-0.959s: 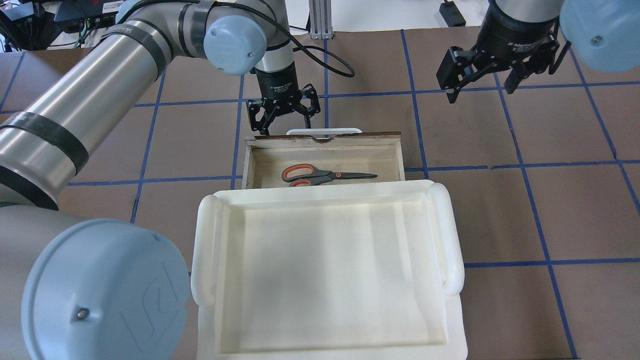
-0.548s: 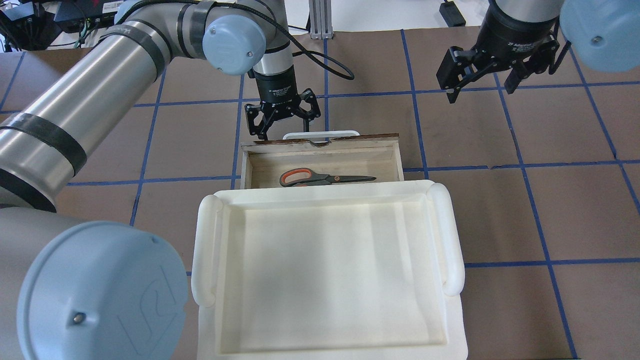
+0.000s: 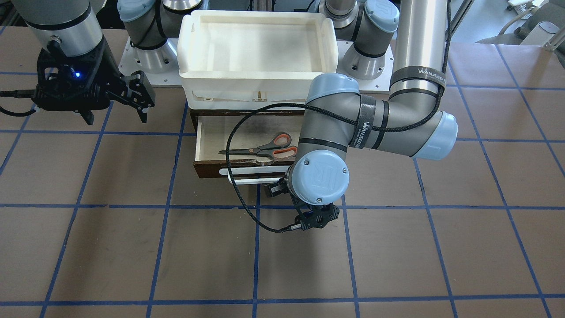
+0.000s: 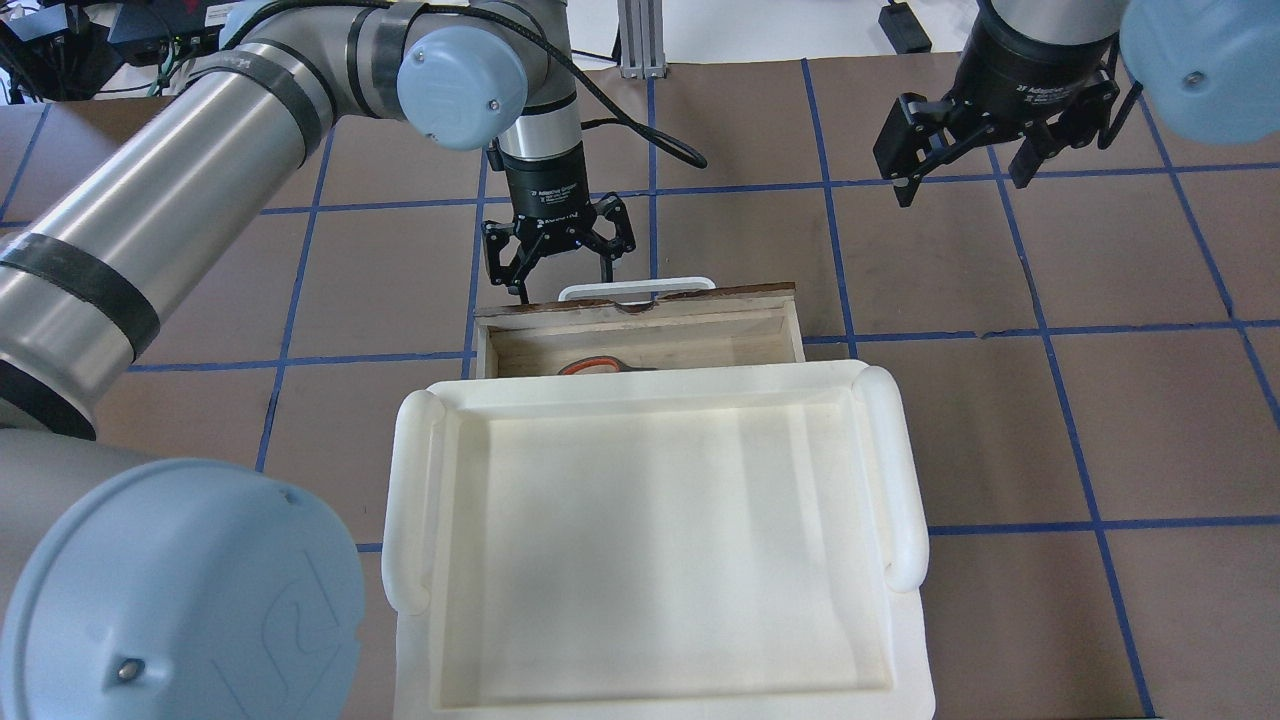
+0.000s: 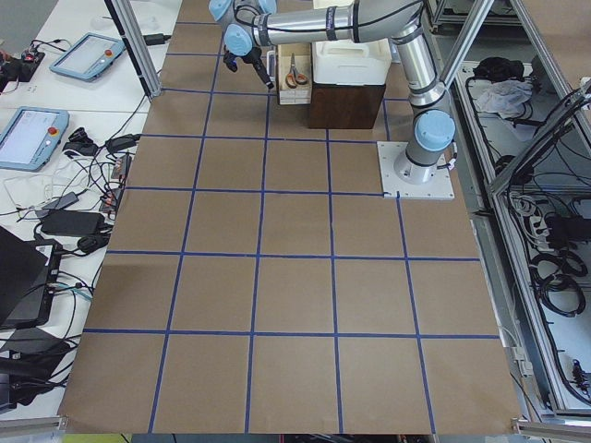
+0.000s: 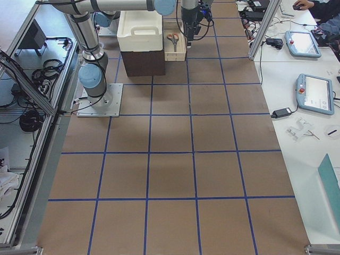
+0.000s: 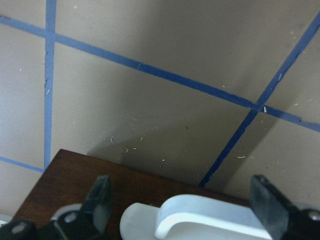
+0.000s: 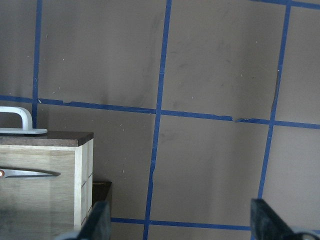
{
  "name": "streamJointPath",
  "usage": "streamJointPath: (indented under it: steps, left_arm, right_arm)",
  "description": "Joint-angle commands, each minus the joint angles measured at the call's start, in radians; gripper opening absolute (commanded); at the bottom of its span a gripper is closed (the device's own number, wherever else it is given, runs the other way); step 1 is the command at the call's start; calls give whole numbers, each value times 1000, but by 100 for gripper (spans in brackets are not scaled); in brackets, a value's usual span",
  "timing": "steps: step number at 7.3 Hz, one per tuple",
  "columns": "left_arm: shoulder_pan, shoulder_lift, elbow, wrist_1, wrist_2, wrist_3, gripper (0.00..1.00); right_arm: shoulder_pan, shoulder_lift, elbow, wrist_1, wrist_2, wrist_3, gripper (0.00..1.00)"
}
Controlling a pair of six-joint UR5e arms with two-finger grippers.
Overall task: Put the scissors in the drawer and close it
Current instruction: 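Push the drawer front with the left gripper toward the box to close it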
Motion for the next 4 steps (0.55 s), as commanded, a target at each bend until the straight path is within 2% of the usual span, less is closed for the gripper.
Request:
streamJointPath:
  steps: [1, 4]
  left_arm:
    - [0, 28, -45, -7, 1, 1, 100]
    - [0, 53, -59, -60, 2, -1, 100]
  right_arm:
    - [1, 0, 2, 0, -1, 0, 100]
    - [-2, -2, 11, -4, -1, -2, 100]
